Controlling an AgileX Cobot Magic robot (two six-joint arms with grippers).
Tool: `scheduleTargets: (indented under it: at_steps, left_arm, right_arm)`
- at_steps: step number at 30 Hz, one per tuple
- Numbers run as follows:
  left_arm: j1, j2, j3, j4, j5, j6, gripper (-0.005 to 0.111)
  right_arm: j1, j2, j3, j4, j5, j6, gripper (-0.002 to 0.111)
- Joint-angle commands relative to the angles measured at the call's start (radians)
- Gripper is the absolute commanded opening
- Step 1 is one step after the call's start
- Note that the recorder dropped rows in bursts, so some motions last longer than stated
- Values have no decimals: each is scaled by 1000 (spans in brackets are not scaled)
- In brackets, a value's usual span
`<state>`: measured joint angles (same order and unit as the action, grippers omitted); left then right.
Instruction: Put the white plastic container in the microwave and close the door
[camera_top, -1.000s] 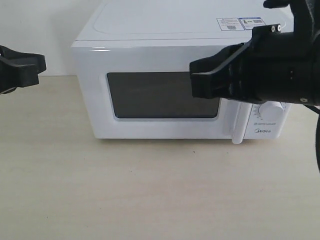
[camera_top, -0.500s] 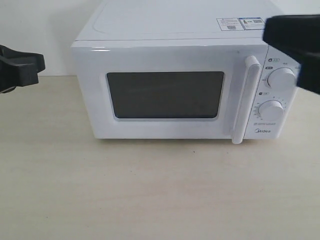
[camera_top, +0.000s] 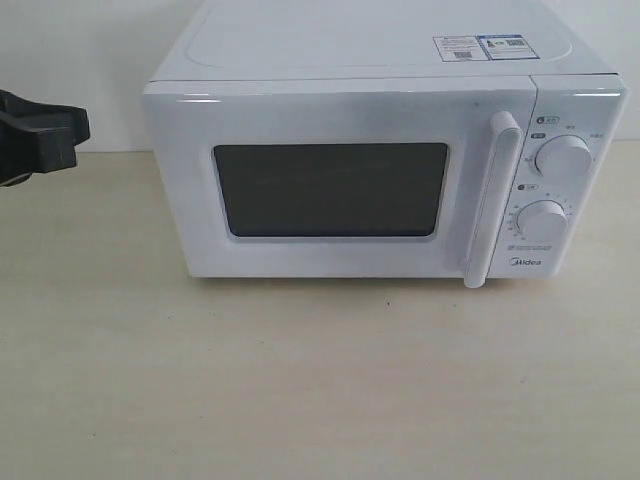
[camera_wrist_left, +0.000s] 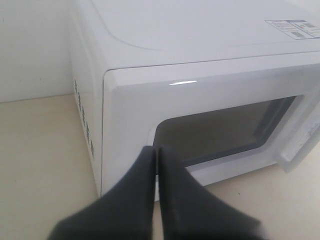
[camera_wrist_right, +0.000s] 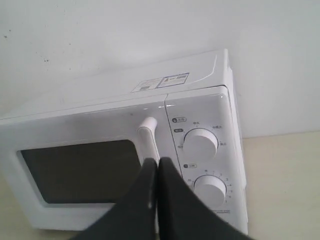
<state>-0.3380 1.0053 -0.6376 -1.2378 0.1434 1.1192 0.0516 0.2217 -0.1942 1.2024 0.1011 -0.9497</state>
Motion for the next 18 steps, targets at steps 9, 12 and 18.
scheduleTargets:
  at_steps: [9,12,18]
  left_arm:
    - [0,4,-8,-2,-12,-1,4]
    - [0,4,-8,-2,-12,-1,4]
    - [0,4,-8,-2,-16,-1,4]
  right_arm:
    - [-11,-112,23,-43,29,36,0]
    - [-11,-141,23,-287,91,206,0]
    - [-11,-176,23,-1009,230,936,0]
